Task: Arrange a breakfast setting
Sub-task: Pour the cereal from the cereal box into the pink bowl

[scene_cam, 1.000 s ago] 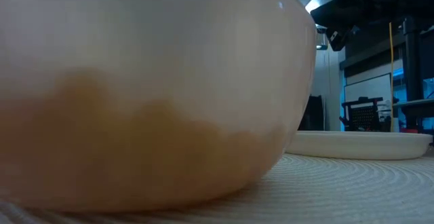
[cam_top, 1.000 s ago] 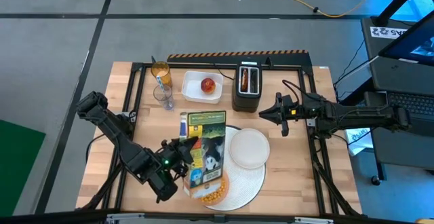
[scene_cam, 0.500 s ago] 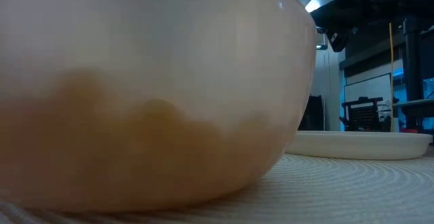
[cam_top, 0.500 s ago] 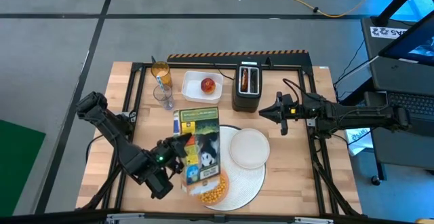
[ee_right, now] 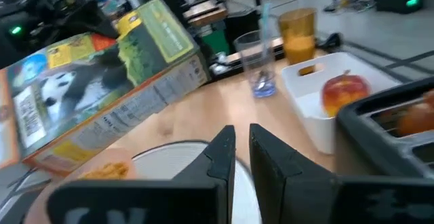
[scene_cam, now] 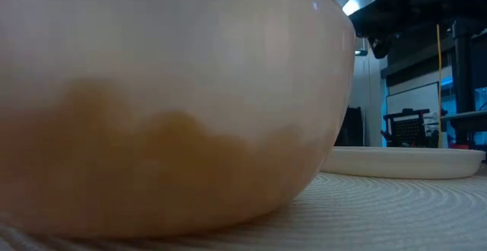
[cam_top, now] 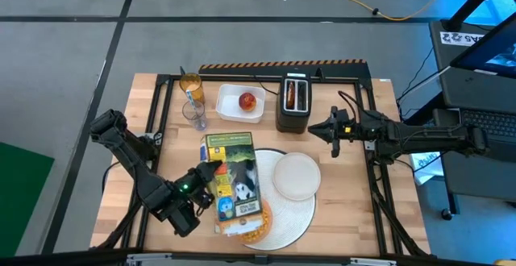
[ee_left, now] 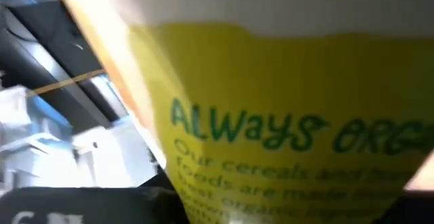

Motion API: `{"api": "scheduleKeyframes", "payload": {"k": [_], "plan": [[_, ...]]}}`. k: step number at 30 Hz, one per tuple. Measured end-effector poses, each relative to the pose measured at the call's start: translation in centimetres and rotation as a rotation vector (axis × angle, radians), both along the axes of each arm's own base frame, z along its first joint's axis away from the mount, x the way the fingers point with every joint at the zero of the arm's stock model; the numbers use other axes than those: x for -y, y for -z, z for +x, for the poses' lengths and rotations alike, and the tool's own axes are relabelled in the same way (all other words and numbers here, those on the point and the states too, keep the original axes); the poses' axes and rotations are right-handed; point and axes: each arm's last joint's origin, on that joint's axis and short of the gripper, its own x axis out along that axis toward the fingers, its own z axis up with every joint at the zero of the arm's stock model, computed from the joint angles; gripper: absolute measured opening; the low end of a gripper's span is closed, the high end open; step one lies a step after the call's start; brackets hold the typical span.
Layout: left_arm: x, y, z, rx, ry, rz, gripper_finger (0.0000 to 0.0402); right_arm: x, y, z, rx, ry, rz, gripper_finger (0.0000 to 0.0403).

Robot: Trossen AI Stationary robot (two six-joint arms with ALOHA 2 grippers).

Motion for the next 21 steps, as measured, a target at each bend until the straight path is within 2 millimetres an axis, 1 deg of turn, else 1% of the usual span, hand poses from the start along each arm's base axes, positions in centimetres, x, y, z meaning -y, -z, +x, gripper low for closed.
{"api": "scheduleKeyframes", "payload": {"k": [4, 11, 14, 17, 21], "plan": [[-0.6, 0.1, -0.8, -0.005, -0.087, -0.128, 0.0121, 0.2, -0.6, 0.0, 0.057, 0.052, -0.017, 0.0037], [-1.1, -0.6, -1.7, 0.155, -0.253, -0.398, 0.0121, 0.2, -2.3, 0.0, 0.233, 0.07, -0.074, 0.0037], [-1.4, -0.9, -1.8, 0.234, -0.325, -0.508, 0.0121, 0.3, -2.7, -0.1, 0.277, 0.104, -0.075, 0.0037], [-1.8, -1.3, -1.7, 0.315, -0.394, -0.616, 0.0121, 0.3, -2.8, -0.1, 0.286, 0.125, -0.075, 0.0037], [-2.3, -1.9, -1.1, 0.437, -0.46, -0.765, 0.0121, 0.3, -2.8, -0.1, 0.285, 0.125, -0.075, 0.0037]]}}
